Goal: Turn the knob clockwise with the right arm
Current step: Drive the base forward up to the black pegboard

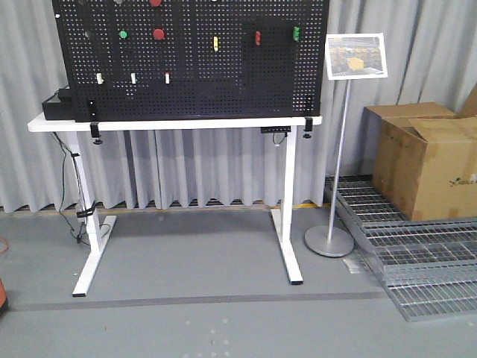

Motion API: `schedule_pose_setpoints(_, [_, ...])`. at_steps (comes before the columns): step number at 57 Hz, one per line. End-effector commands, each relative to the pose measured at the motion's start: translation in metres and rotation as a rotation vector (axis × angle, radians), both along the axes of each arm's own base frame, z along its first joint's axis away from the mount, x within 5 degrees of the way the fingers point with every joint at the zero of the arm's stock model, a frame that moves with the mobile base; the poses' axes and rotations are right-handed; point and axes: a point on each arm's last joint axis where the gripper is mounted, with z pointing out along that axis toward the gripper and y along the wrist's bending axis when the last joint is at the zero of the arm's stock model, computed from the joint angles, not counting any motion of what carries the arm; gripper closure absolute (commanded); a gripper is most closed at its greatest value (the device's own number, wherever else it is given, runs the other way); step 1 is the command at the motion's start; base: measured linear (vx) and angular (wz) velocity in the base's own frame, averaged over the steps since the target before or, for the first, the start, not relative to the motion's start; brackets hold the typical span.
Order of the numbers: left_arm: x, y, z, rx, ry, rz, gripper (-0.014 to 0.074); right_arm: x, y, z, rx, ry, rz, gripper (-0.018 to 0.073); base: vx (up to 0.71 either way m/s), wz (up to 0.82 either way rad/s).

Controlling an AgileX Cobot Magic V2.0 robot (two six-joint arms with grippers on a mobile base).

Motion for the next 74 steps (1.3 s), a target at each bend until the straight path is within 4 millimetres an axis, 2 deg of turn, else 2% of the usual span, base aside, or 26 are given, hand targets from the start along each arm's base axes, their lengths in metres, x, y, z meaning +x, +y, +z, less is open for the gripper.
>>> schedule_pose_setpoints(1, [-0.0008, -0.0007, -0.0033, -0.014, -0.059, -0.013, 0.0603, -0.0012, 0.0001, 0.0053, -0.019, -0.084, -0.002, 0.0567, 0.30, 0.11])
schedule_pose_setpoints(74, [-0.0008, -0.0007, -0.0033, -0.014, -0.059, -0.013, 0.0603, -0.0012, 0.0001, 0.0053, -0.019, -0.084, -0.002, 0.0567, 0.39, 0.08])
